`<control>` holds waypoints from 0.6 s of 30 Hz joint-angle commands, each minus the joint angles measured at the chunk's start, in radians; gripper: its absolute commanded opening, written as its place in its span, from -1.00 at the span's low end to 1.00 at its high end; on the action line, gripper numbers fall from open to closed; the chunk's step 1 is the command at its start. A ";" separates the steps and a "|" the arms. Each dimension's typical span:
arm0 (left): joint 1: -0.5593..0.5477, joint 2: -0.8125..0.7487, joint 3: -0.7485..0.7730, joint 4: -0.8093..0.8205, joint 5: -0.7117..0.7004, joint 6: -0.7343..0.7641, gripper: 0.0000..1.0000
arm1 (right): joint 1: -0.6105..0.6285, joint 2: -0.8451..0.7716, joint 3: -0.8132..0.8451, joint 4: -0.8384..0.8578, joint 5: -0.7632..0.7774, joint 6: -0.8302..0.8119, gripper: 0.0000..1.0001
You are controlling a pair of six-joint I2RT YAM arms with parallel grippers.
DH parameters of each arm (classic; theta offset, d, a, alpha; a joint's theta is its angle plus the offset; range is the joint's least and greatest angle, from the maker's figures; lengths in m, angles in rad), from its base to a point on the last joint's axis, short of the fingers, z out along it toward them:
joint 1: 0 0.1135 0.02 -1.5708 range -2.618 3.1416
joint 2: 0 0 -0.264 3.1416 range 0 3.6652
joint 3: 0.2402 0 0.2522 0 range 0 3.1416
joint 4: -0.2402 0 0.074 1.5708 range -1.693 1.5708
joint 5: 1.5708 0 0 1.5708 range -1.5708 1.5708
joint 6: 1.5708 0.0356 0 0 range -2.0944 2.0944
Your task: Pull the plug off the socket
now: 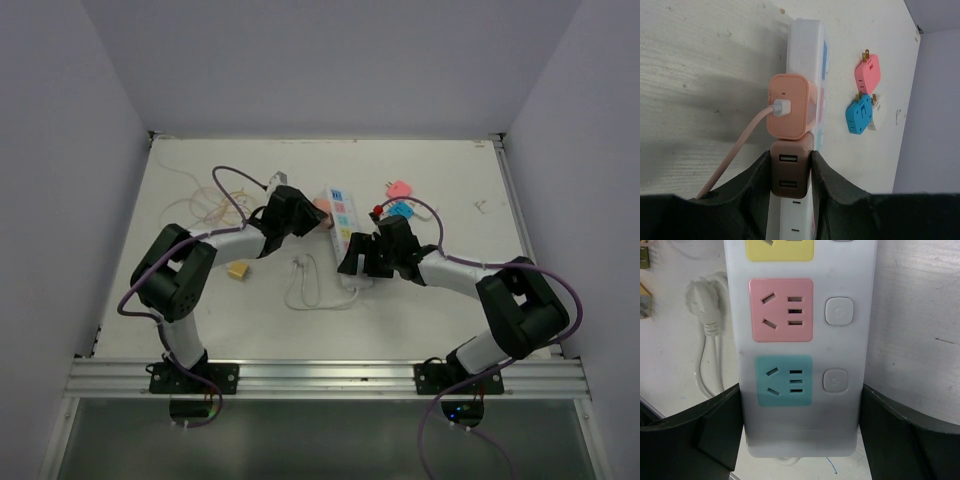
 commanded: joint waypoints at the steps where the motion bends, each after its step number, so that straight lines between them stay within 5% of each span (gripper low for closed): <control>1: 0.009 -0.026 -0.026 0.054 0.011 -0.037 -0.85 | 0.008 0.050 -0.042 -0.115 -0.017 -0.008 -1.00; 3: 0.016 -0.031 -0.044 0.055 0.022 -0.051 -1.00 | 0.008 0.049 -0.045 -0.115 -0.006 -0.004 -1.00; 18: 0.072 -0.175 -0.113 0.047 0.041 -0.104 -1.00 | -0.011 0.052 -0.056 -0.141 0.063 0.041 -1.00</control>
